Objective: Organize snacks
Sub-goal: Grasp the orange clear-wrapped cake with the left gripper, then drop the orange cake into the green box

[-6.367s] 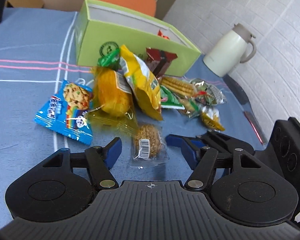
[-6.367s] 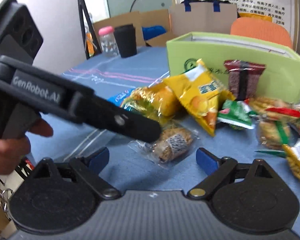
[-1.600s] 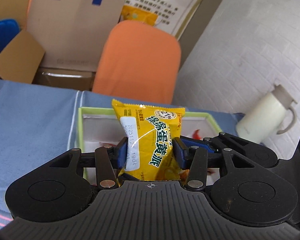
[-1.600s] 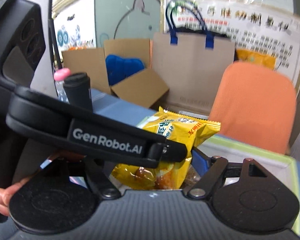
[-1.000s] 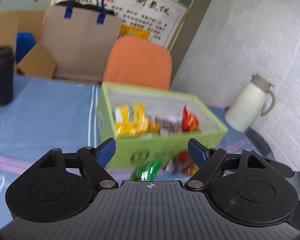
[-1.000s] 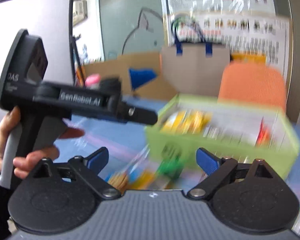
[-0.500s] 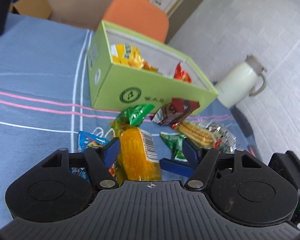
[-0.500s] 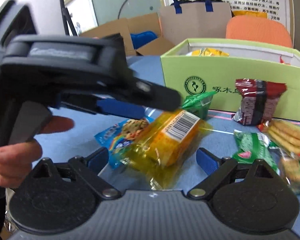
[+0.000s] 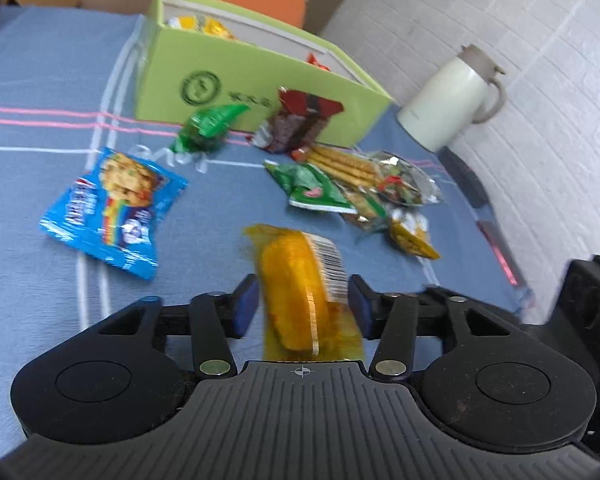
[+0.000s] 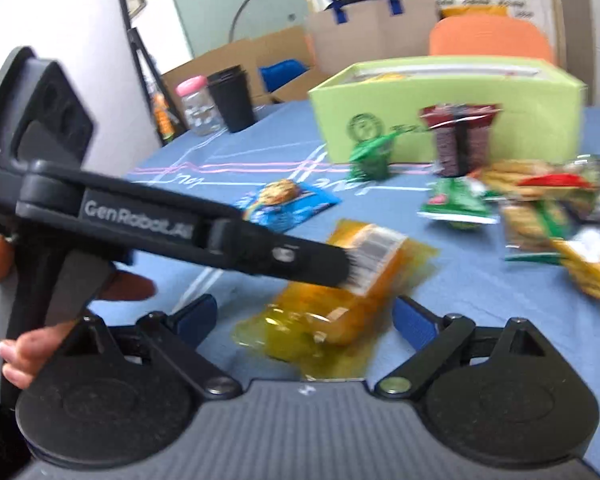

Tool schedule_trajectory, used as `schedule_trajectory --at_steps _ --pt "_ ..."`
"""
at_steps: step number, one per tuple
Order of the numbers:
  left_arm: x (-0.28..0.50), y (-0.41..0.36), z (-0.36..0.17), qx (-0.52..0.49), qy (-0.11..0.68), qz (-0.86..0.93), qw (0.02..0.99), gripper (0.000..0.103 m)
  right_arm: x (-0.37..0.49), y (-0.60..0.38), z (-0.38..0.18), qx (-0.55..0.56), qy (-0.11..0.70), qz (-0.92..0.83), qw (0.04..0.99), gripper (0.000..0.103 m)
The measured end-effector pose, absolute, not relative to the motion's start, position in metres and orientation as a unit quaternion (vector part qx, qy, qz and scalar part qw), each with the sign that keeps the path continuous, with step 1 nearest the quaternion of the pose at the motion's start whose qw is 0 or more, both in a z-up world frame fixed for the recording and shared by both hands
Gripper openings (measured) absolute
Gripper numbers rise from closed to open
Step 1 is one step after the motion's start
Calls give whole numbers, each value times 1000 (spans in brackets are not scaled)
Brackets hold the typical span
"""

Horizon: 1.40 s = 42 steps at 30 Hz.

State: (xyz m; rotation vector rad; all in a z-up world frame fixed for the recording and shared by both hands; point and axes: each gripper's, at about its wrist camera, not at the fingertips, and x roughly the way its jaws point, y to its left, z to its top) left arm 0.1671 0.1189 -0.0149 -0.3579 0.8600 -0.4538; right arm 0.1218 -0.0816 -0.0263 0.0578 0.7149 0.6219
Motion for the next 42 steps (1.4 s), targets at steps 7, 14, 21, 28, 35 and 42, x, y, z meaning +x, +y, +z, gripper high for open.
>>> schedule_trajectory --at_steps 7,14,21,28,35,42 --pt "172 111 -18 -165 424 -217 863 49 122 -77 -38 29 341 307 888 94" --pt "178 102 -24 -165 442 -220 854 20 126 -77 -31 4 310 313 898 64" --pt "226 93 27 -172 394 -244 869 20 179 -86 23 -14 245 306 920 71" --pt "335 76 90 -135 342 -239 899 20 296 -78 65 -52 210 286 934 76" --pt "417 79 56 -151 385 -206 887 21 372 -69 30 -37 281 282 916 78" --pt "381 103 58 -159 339 -175 911 46 327 -113 58 13 219 288 932 93"
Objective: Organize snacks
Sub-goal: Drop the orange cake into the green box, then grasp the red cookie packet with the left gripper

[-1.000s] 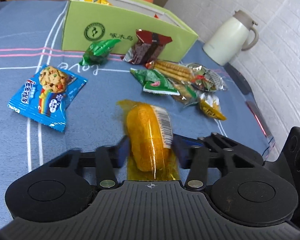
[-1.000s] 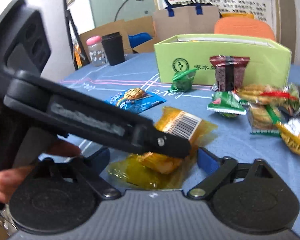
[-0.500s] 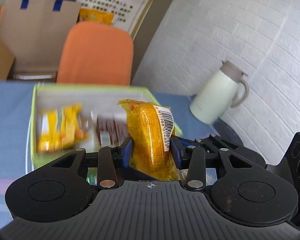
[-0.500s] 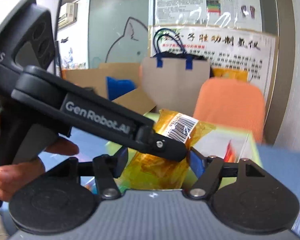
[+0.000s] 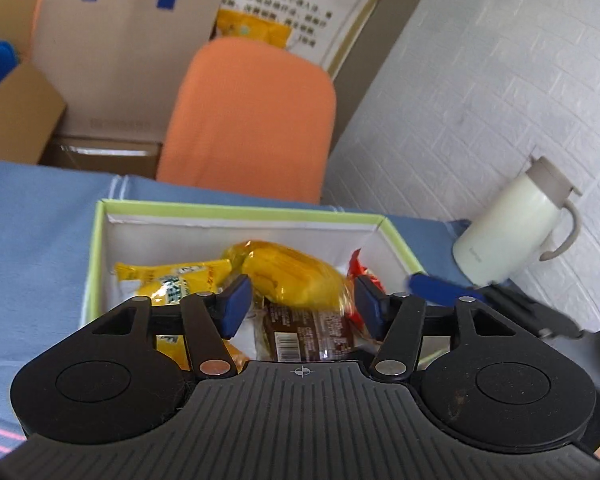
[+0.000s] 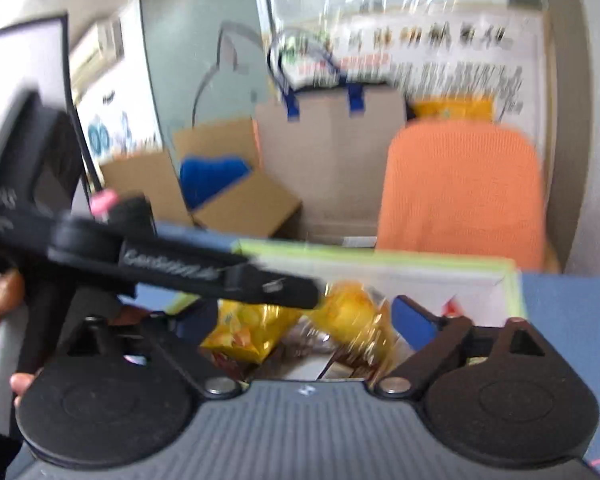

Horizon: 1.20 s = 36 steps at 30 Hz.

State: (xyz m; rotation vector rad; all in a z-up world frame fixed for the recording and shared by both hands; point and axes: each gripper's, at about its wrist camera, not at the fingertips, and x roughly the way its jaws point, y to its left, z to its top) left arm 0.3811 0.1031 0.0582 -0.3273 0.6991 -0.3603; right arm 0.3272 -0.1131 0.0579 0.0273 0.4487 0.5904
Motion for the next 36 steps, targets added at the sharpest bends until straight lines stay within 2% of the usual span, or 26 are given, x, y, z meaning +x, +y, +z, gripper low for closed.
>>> schedule_trajectory --at_steps 2,3,5,8,11,15,16,17,21,28,34,36 --pt "357 107 71 -159 310 -188 918 57 303 -128 66 18 201 274 940 93" --pt "347 107 75 -158 301 -192 921 59 292 -133 65 23 199 271 942 94" --pt "329 104 74 -150 293 -199 923 59 274 -135 55 18 213 277 937 93" --pt "315 93 56 -138 325 -205 913 59 265 -122 26 -10 257 276 926 93" --pt "322 83 32 -138 371 -191 898 53 280 -105 0 -19 302 276 912 93" --pt "345 78 10 -160 422 -198 870 44 299 -89 -13 -31 322 278 905 93" --pt "350 78 6 -169 430 -210 861 40 300 -88 -13 -19 327 291 899 93" --pt "352 77 3 -177 440 -216 854 29 294 -88 -12 -7 328 303 895 94" --pt "328 84 6 -165 428 -226 860 25 254 -87 -8 -1 310 326 893 94" --pt "241 104 -3 -160 412 -200 874 30 176 -61 -16 -22 297 350 888 94" --pt "182 118 -25 -185 422 -194 866 33 123 -68 -32 18 326 346 879 93" --pt "168 123 -23 -193 418 -194 866 47 113 -77 -29 30 326 338 883 93"
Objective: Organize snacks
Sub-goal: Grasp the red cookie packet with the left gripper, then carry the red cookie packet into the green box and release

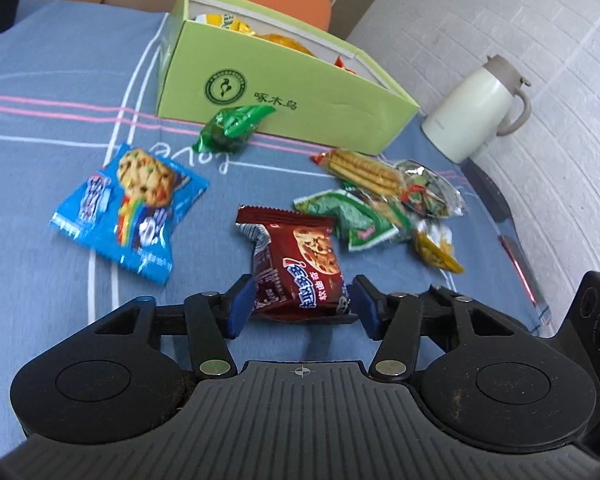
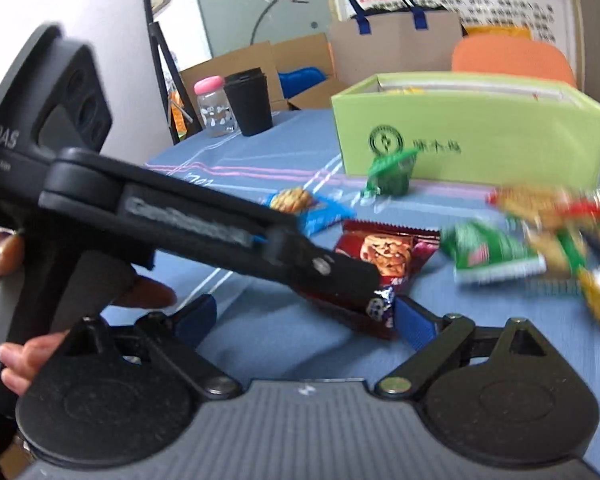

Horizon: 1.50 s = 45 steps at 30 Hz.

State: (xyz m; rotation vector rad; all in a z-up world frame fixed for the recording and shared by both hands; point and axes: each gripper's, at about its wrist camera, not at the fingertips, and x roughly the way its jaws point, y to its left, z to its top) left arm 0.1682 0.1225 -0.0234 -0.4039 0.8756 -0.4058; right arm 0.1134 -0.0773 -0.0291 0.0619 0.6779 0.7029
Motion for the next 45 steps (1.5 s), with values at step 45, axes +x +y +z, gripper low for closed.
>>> schedule_trajectory --at_steps 45 --pt "373 102 67 -114 347 -154 918 61 303 -111 60 -40 217 279 935 88"
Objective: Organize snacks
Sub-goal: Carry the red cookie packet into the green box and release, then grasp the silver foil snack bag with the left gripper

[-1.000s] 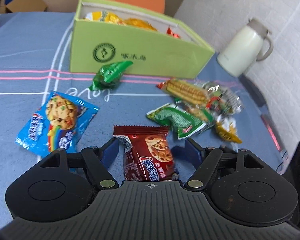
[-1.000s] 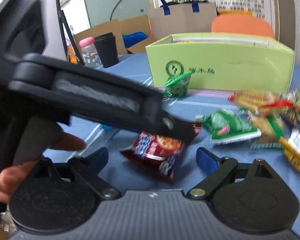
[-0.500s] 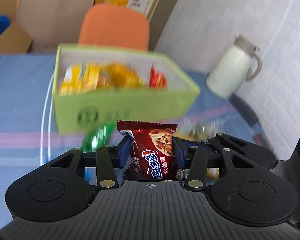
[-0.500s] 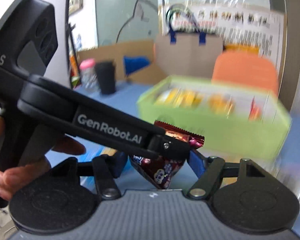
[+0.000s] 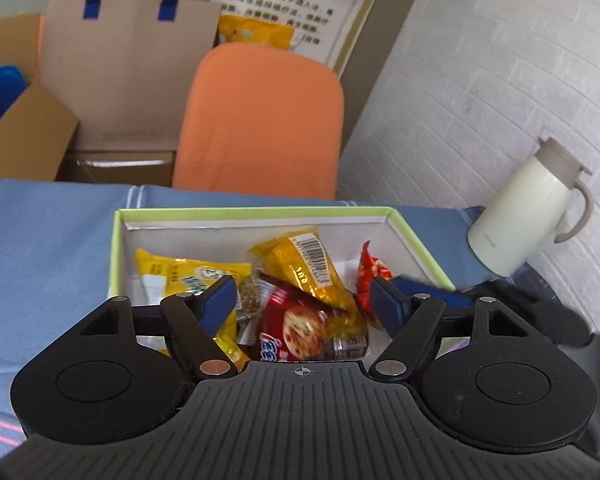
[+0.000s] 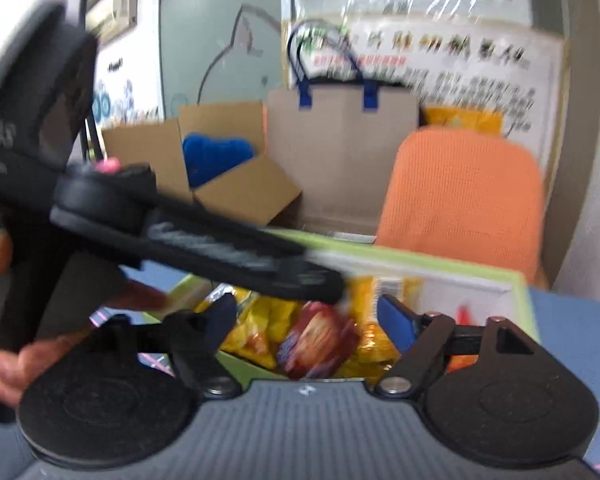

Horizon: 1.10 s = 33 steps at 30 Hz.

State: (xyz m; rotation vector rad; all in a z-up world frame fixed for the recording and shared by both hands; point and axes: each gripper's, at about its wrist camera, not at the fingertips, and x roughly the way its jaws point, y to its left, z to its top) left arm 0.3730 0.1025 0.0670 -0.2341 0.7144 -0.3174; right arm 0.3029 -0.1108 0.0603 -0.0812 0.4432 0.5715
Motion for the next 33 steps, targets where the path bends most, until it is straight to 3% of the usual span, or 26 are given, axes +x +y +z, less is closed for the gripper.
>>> schedule_trajectory --at_steps 3,7,13,19,22,26,33 --pt "334 100 74 -100 329 -174 923 68 266 -152 61 -49 205 239 948 92" --pt "305 73 60 -106 353 -253 894 68 232 -202 36 -23 247 174 953 92" --pt "321 10 20 -147 448 -316 823 62 215 -235 2 29 287 151 946 92" --pt "335 -25 8 -153 473 -312 810 62 243 -249 -13 83 305 186 930 92" --pt "339 -37 -1 -143 487 -305 806 54 253 -242 -28 113 324 217 914 93" --pt "333 -45 -7 -127 485 -306 809 33 235 -216 -25 62 304 206 928 93" --pt "286 -28 42 -114 411 -320 846 34 180 -185 24 5 229 202 952 94"
